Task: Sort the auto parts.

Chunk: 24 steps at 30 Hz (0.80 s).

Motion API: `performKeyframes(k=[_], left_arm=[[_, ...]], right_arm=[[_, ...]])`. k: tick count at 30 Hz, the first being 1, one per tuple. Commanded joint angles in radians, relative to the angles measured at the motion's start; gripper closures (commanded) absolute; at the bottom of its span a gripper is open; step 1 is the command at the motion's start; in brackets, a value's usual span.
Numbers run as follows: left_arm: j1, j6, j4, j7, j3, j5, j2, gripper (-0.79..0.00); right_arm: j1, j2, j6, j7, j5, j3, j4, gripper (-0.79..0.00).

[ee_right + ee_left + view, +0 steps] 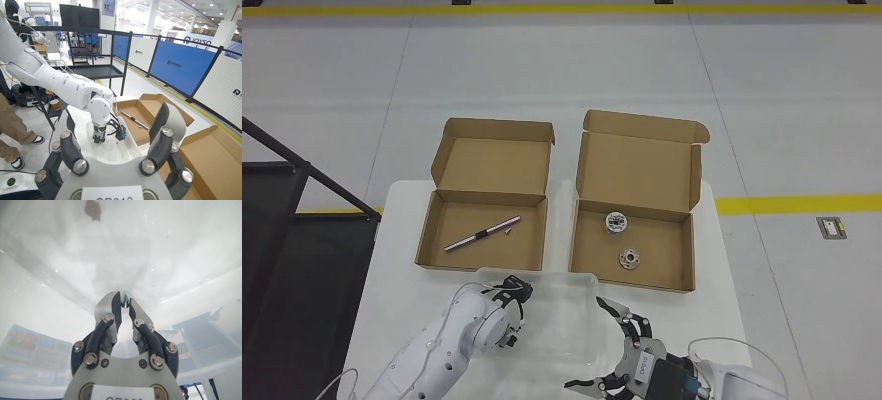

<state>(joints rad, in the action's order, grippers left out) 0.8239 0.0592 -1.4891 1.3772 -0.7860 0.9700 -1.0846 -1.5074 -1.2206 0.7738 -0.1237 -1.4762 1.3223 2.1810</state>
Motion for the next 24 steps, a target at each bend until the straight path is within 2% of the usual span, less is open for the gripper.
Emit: performKeyframes(k=[1,5,8,13,16,19,24], left_arm=[[0.000,-0.003,0.003,-0.001,-0.002,0.001,-0.002,0.000],[0.002,-0.007,0.001,-0.019,-0.015,0.000,-0.003,0.000],[0.016,-0.007,-0.033,-0.045,-0.050,-0.007,0.003,0.000],[0.110,-0.062,-0.184,-0.134,-0.197,-0.077,0.037,0.000],[0.209,-0.169,-0.299,-0.204,-0.321,-0.162,0.064,0.000],[0.306,-0.363,-0.383,-0.288,-0.449,-0.262,0.090,0.000],[0.437,-0.611,-0.433,-0.447,-0.623,-0.380,0.116,0.000]], right_arm=[[0.000,0.000,0.000,0.000,0.000,0.000,0.000,-0.785],[0.000,0.000,0.000,0.000,0.000,0.000,0.000,-0.785],[0.000,0.000,0.000,0.000,0.000,0.000,0.000,-0.785],[0.000,0.000,0.000,0.000,0.000,0.000,0.000,-0.785],[0.000,0.000,0.000,0.000,0.000,0.000,0.000,-0.785],[0.000,0.000,0.000,0.000,0.000,0.000,0.000,-0.785],[0.000,0.000,0.000,0.000,0.000,0.000,0.000,-0.785]])
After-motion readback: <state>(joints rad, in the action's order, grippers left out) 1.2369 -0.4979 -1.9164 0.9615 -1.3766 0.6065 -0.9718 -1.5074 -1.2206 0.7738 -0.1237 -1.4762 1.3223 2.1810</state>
